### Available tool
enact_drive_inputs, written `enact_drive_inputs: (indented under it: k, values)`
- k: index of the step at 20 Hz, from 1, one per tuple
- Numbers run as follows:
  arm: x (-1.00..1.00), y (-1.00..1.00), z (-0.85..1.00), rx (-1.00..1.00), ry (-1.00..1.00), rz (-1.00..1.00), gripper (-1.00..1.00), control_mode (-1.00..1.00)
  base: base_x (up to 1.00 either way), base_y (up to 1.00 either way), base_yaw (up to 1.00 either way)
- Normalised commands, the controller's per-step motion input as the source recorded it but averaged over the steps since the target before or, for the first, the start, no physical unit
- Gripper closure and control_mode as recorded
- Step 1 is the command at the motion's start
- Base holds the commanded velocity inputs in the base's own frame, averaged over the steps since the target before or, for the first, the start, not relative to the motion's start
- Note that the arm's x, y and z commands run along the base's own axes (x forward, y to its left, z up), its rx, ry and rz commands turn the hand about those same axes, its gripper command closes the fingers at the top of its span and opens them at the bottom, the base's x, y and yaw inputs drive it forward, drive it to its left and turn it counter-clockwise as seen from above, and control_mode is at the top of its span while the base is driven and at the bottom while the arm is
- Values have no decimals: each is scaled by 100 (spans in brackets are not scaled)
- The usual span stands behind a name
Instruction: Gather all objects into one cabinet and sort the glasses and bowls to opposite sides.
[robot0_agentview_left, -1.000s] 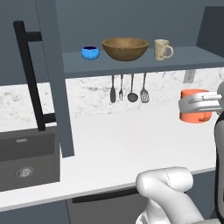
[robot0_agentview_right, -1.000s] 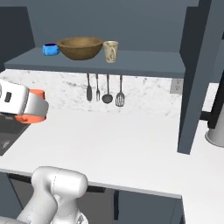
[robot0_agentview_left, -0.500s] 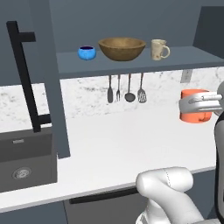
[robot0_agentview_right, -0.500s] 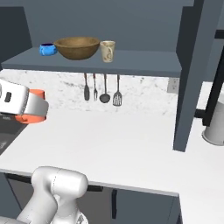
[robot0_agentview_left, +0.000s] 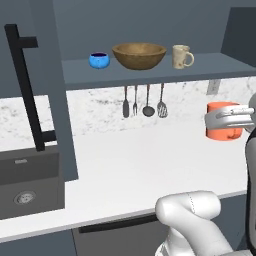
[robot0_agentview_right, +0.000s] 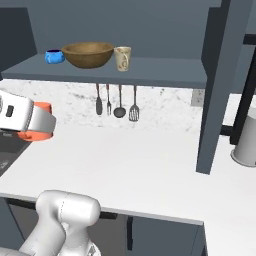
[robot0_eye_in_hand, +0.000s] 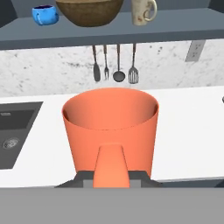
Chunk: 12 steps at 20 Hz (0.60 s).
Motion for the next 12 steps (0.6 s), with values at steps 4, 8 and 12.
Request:
enact_drive_inputs:
  k: [4, 8, 12]
  values:
    - [-2, -41, 41, 0, -6, -3, 100, -100, 0, 0, 0]
    - [2, -70, 69, 3, -10, -4, 100, -100, 0, 0, 0]
    - [27, -70, 50, 2, -9, -2, 100, -100, 0, 0, 0]
